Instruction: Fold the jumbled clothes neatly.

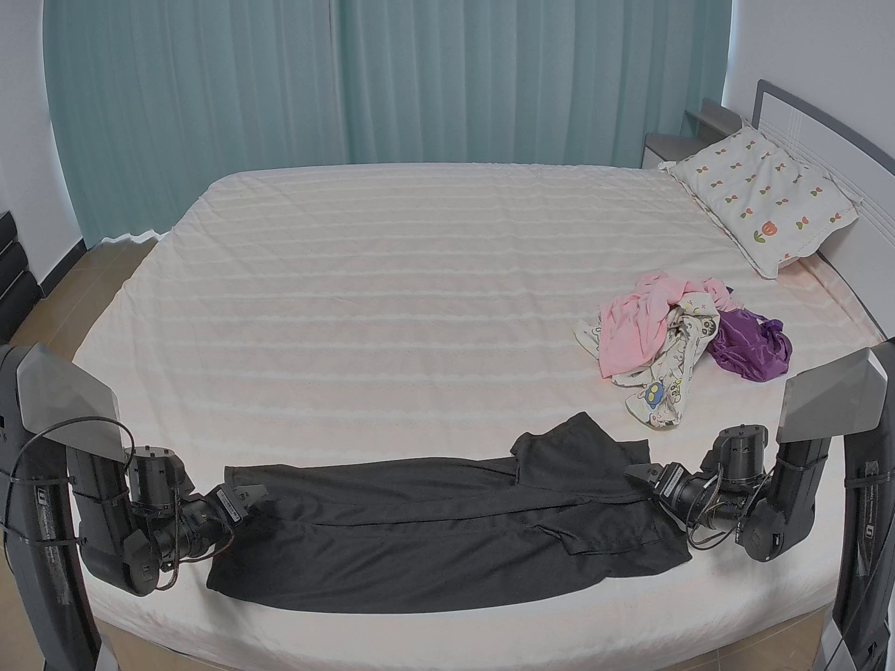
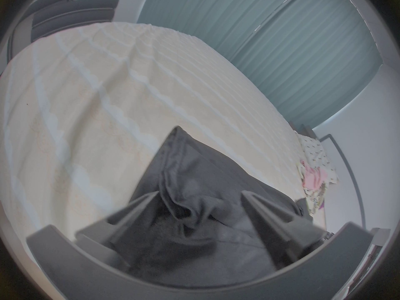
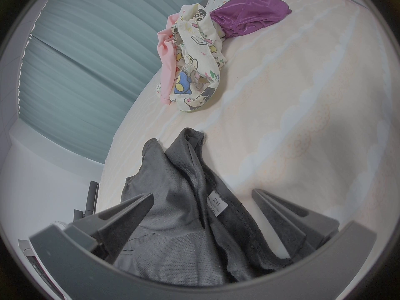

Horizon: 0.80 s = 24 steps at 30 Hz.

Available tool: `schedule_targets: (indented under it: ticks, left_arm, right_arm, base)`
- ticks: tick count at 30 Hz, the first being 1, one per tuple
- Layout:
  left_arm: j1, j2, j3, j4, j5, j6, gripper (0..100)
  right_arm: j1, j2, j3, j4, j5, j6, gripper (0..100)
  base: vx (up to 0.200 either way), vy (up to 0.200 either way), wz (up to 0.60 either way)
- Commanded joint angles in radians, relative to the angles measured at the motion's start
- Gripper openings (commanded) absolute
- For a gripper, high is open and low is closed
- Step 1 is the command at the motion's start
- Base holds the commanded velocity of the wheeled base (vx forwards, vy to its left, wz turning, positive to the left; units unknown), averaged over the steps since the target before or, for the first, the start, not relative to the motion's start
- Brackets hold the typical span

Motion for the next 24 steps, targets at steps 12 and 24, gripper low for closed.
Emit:
schedule_targets:
  ticks: [12, 24]
  left_arm:
    - [0.0, -0.029, 0.046, -0.001, 0.091, -0.045, 0]
    - [0.092, -0.018, 0.049, -0.001, 0.086, 0.036, 0]
  right_arm:
    - [0.001, 0.001, 0.002, 0.0, 0.001, 0.0, 100]
    - [-0.002, 0.0, 0.003, 0.0, 0.001, 0.0, 100]
  base:
    - [0.0, 0.0, 0.0]
    - [0.0, 0.0, 0.0]
